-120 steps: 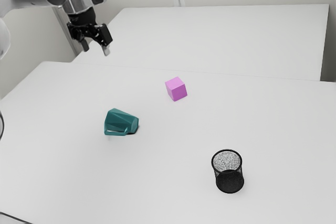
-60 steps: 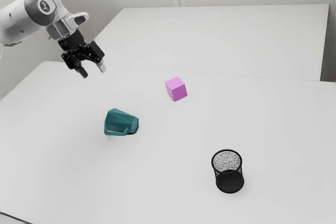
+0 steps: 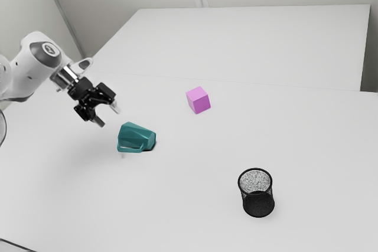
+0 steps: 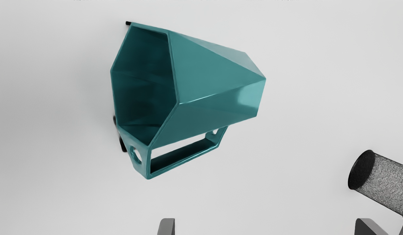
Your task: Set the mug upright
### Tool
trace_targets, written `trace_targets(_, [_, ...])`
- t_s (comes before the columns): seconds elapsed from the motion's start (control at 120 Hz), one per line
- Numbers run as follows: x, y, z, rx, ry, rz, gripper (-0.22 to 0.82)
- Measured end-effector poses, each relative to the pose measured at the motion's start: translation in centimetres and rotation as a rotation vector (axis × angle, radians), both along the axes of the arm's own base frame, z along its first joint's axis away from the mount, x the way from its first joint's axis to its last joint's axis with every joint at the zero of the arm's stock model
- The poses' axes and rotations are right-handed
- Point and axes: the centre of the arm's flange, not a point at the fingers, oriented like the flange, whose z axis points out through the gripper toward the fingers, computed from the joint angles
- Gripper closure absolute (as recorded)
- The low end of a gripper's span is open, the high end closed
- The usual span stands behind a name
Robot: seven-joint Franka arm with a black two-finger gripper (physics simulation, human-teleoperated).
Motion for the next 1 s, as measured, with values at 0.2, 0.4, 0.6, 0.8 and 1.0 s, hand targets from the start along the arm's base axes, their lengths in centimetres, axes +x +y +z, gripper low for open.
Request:
trace_targets(0.2, [-0.1,1.4,-4.4,-0.060,0.007,0.003,0.00])
trace_targets(0.4, [0.9,1.5,-6.3,-0.102,-0.048,-0.008,0.00])
trace_targets(0.6, [2.1,2.0,-8.3,-0.124,-0.097,-0.012,0.01])
trace_targets(0.8, [3.0,-0.6,-10.4,-0.176,-0.124,-0.051,0.01])
trace_targets(1.0, [2.7,-2.1,-10.1,-0.197,-0.159,-0.076,0.19])
